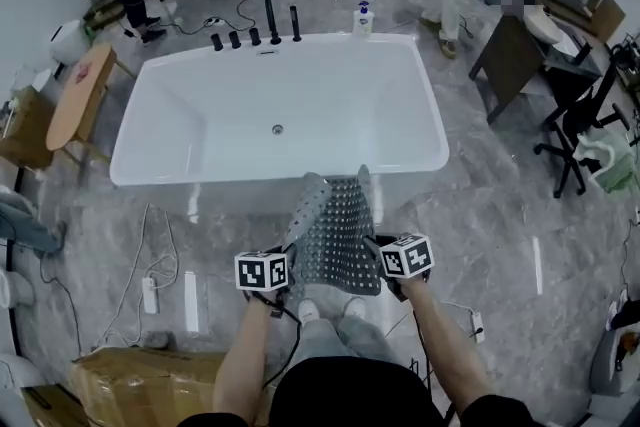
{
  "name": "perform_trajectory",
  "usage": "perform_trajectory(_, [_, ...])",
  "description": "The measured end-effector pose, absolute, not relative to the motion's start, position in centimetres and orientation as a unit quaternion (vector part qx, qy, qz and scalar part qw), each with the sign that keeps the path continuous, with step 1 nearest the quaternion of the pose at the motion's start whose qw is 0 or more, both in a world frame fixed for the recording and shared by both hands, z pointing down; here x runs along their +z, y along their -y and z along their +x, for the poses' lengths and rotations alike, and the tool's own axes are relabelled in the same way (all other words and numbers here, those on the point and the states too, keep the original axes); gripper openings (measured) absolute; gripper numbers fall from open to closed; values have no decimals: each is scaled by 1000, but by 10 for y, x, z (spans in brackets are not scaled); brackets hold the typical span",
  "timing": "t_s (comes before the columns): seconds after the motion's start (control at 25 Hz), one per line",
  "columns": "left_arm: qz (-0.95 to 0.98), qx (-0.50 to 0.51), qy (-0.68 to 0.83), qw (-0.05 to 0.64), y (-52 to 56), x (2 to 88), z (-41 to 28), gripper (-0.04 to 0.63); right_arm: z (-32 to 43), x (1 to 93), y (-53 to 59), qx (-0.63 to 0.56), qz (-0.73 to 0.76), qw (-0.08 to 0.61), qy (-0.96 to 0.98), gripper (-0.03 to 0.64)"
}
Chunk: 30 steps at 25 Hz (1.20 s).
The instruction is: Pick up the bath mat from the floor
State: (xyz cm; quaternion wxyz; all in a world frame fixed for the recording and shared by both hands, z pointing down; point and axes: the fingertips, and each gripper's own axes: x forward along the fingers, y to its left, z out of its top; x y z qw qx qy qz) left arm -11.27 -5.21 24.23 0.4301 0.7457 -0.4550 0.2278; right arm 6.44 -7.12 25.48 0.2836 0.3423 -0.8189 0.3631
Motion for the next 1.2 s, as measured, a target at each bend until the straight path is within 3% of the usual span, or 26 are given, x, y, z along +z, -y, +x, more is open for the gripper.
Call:
perform_trajectory(0.44, [794,169,465,353,91,133,-99,17,70,149,103,276,376,226,855,18])
perform_trajectory(1.2, [858,37,489,151,136,-100,-75,17,75,-95,148,69,417,60,904,18])
